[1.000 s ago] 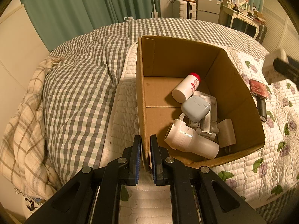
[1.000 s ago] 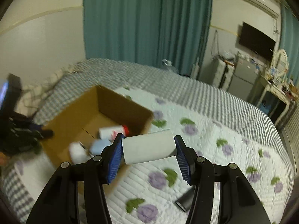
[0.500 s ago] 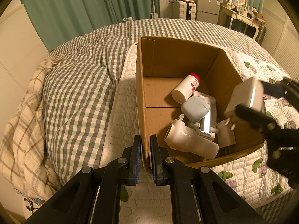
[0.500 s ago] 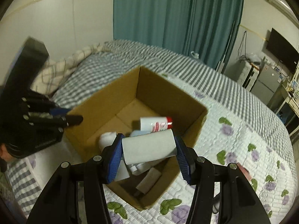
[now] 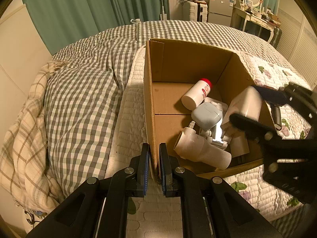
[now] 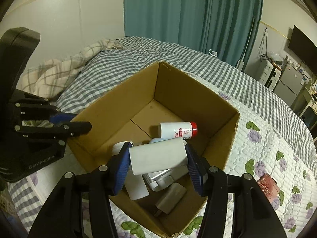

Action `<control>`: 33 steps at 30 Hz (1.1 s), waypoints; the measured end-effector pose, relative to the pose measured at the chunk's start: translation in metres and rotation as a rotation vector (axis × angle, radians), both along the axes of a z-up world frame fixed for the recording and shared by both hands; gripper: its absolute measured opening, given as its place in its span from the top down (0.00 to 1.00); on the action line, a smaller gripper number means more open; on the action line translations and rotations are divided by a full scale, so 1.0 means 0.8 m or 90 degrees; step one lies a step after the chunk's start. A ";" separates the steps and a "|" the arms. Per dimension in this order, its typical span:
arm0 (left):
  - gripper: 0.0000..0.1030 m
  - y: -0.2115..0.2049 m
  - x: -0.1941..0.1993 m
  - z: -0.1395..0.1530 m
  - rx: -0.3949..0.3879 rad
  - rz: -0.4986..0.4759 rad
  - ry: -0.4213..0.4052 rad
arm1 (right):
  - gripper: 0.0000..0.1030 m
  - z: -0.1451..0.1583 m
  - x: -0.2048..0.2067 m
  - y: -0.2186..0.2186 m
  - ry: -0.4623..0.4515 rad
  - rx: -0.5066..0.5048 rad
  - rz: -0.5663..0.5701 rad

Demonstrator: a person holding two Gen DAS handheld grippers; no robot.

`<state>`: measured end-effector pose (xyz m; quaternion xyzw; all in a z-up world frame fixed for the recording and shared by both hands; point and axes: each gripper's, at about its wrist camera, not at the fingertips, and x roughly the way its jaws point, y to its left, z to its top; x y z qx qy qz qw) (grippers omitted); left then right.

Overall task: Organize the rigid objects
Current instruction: 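Carry the white charger into the box and release it, then grasp the black cylindrical bottle with the right gripper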

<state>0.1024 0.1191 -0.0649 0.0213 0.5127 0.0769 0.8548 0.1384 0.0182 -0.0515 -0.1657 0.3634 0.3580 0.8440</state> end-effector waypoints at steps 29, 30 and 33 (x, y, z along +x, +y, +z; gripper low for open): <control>0.91 -0.001 -0.001 0.000 0.007 0.002 0.002 | 0.13 0.023 0.039 -0.263 -0.075 0.029 -0.389; 0.91 -0.001 -0.001 0.000 0.007 0.002 0.002 | 0.13 0.012 0.043 -0.267 -0.064 0.022 -0.396; 0.91 0.000 -0.001 0.000 0.005 0.003 0.001 | 0.13 -0.026 0.056 -0.278 -0.021 0.006 -0.416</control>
